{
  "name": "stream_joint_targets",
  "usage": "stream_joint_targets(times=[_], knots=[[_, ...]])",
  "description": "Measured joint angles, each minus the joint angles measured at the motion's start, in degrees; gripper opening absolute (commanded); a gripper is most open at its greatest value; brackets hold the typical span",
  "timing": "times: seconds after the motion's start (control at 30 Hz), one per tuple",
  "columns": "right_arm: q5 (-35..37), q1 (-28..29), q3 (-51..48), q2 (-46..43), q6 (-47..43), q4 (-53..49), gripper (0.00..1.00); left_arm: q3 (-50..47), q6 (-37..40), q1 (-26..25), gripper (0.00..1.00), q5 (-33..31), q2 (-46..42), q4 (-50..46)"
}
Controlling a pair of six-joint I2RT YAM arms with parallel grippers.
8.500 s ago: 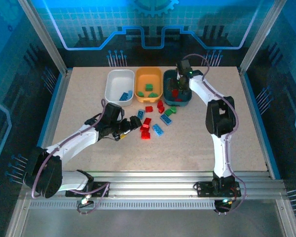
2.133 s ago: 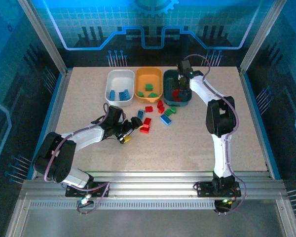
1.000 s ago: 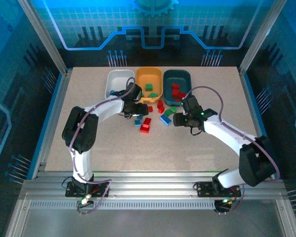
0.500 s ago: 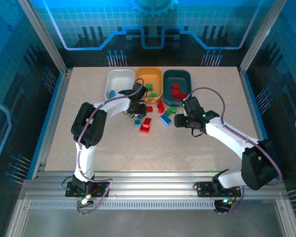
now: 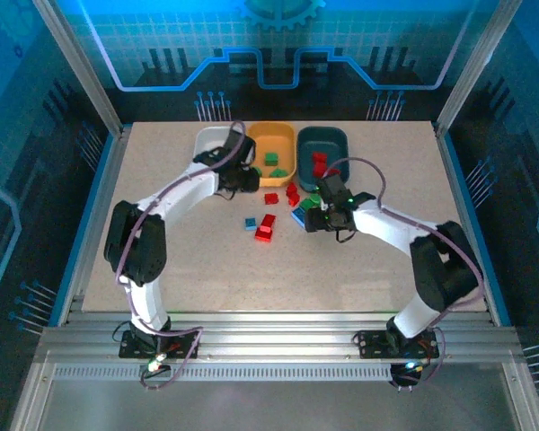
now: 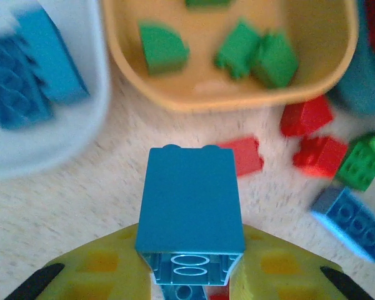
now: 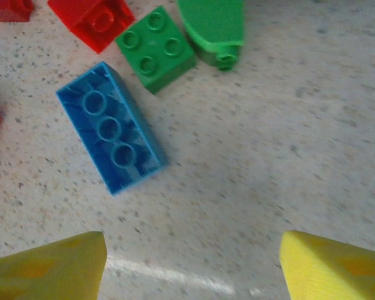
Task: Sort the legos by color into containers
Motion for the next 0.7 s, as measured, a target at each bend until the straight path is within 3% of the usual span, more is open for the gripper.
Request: stream_joint_targets(times=[0.13, 0.27, 0.5, 0.7], knots=[[0.09, 1.27, 2.95, 3.87, -0.72, 0.07, 0.77, 6.51, -0.11, 7.15, 0.24, 1.09, 2.47, -1.16], [0.48, 1.31, 4.39, 5.22, -1.60, -0.11, 0.77, 13.92, -0.11, 12.55, 0.25, 1.22, 10.32, -3.87], [0.70, 1.38, 7.82, 8.52, -4.63, -1.31, 0.79, 20.04, -0.09, 12.41, 0.31, 0.39, 21.14, -7.56], [0.66, 1.46, 11.37, 12.57, -6.34, -2.27, 0.77, 28.17, -0.17, 12.44, 0.52, 0.39, 24.96, -10.16]])
